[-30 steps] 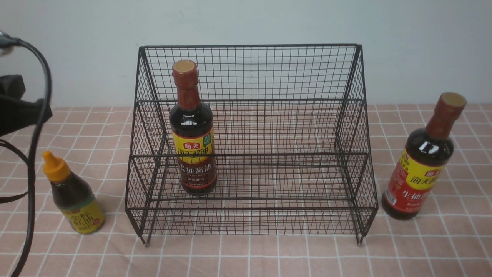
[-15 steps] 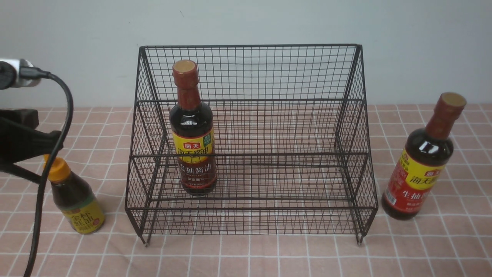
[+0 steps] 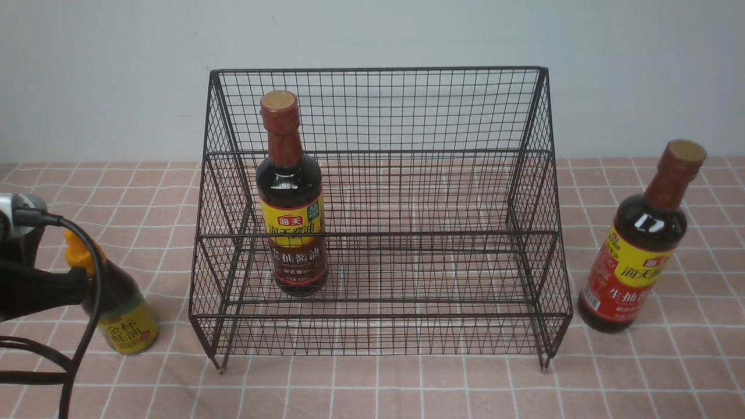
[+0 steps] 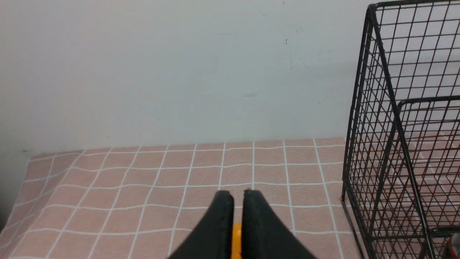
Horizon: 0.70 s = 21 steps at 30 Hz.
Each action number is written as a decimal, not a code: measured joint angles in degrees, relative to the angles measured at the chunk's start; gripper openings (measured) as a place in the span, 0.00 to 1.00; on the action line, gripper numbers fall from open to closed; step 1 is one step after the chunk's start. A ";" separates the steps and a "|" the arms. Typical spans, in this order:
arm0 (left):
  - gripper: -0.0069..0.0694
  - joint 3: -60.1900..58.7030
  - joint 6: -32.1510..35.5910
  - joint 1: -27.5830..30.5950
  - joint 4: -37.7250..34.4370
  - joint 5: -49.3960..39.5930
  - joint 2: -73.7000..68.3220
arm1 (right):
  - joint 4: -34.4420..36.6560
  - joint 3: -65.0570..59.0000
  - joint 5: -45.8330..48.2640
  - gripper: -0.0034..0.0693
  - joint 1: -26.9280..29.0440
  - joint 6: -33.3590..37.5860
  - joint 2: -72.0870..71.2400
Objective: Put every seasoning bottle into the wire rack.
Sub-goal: Use the left arm to grab the condiment bottle closest to it
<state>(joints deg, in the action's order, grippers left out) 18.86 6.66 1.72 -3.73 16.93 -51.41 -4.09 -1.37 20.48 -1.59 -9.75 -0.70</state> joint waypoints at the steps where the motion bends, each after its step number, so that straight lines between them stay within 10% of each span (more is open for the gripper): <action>1: 0.16 0.00 -0.06 0.00 0.00 0.74 -1.05 | 0.00 0.00 0.00 0.03 0.00 0.00 0.00; 14: 0.73 0.05 -0.23 0.00 -1.38 14.70 -15.19 | 0.00 0.00 0.00 0.03 0.00 0.00 0.00; 21: 0.80 0.05 -2.73 0.00 -1.51 18.84 -21.88 | 0.00 0.00 0.00 0.03 0.00 0.00 0.00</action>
<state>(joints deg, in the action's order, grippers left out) 18.92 3.93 1.72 -5.24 35.77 -73.29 -4.09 -1.37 20.48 -1.59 -9.75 -0.70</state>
